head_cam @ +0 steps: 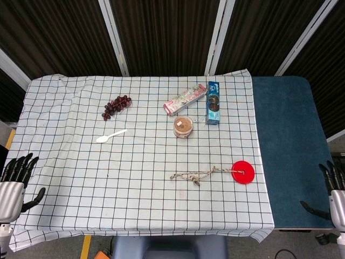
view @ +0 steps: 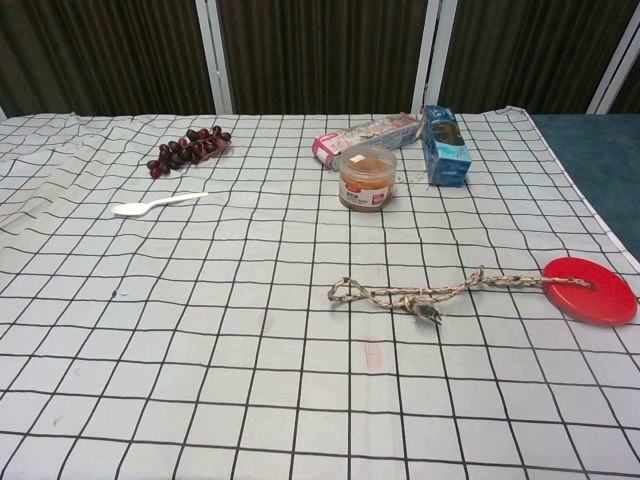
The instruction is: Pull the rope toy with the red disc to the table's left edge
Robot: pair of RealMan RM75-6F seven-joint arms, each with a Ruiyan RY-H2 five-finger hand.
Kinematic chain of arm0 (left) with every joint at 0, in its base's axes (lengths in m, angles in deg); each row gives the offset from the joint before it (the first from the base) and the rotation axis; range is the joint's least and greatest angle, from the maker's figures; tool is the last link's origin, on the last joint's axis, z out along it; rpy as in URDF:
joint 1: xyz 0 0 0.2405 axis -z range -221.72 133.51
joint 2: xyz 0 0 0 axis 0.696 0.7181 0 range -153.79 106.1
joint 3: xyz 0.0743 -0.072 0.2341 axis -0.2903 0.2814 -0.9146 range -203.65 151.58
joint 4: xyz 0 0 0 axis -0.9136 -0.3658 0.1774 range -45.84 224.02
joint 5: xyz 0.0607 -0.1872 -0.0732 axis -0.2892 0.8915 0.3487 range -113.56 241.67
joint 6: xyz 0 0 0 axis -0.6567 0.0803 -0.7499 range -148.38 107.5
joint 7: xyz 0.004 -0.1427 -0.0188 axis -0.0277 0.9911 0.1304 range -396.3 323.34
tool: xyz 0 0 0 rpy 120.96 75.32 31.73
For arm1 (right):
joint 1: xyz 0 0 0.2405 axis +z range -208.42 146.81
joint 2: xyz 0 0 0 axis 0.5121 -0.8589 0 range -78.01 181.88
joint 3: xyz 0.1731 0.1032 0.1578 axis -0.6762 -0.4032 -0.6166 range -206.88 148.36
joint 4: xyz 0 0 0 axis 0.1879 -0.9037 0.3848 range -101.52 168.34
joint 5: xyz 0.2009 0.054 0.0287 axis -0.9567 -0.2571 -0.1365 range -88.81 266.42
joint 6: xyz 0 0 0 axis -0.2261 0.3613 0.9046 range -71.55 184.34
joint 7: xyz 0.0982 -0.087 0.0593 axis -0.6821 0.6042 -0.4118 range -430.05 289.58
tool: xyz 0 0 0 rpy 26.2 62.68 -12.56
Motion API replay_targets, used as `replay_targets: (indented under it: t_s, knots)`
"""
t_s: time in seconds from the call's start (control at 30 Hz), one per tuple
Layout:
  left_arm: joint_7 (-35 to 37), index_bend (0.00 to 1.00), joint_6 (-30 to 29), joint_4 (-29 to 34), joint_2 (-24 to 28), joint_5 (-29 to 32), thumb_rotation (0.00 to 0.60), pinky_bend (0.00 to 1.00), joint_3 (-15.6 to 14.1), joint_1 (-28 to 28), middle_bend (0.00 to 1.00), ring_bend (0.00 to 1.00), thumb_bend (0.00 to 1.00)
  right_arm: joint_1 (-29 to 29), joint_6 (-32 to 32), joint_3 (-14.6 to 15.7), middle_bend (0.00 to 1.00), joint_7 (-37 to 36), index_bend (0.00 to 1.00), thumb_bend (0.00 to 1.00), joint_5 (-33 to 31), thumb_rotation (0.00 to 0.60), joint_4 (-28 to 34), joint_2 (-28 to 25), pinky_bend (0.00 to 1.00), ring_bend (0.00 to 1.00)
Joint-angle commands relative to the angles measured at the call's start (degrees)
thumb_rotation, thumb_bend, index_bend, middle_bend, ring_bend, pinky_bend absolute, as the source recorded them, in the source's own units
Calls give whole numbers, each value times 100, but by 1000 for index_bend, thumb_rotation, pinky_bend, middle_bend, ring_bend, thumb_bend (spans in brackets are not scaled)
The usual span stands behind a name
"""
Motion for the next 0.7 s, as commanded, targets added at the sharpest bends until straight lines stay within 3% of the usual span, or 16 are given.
replay_targets:
  t_s: [0.03, 0.37, 0.57, 0.7]
  knots:
    - [28, 0, 13, -30, -9, 14, 600, 0, -1, 2, 0, 0, 363, 3, 1, -5, 0, 31, 0, 110, -8, 600, 26, -14, 0, 0]
    - [-63, 0, 266, 180, -10, -179, 600, 0, -69, 181, 0, 0, 364, 20, 1, -34, 0, 45, 0, 110, -36, 600, 88, -30, 0, 0]
    - [14, 0, 1009, 572, -218, -381, 600, 0, -114, 686, 0, 0, 363, 66, -68, -96, 0, 55, 0, 110, -135, 600, 55, -47, 0, 0]
    - [-89, 0, 1540, 802, -576, -327, 600, 0, 23, 1115, 0, 0, 363, 123, -124, -136, 0, -15, 0, 110, -148, 600, 8, -85, 0, 0]
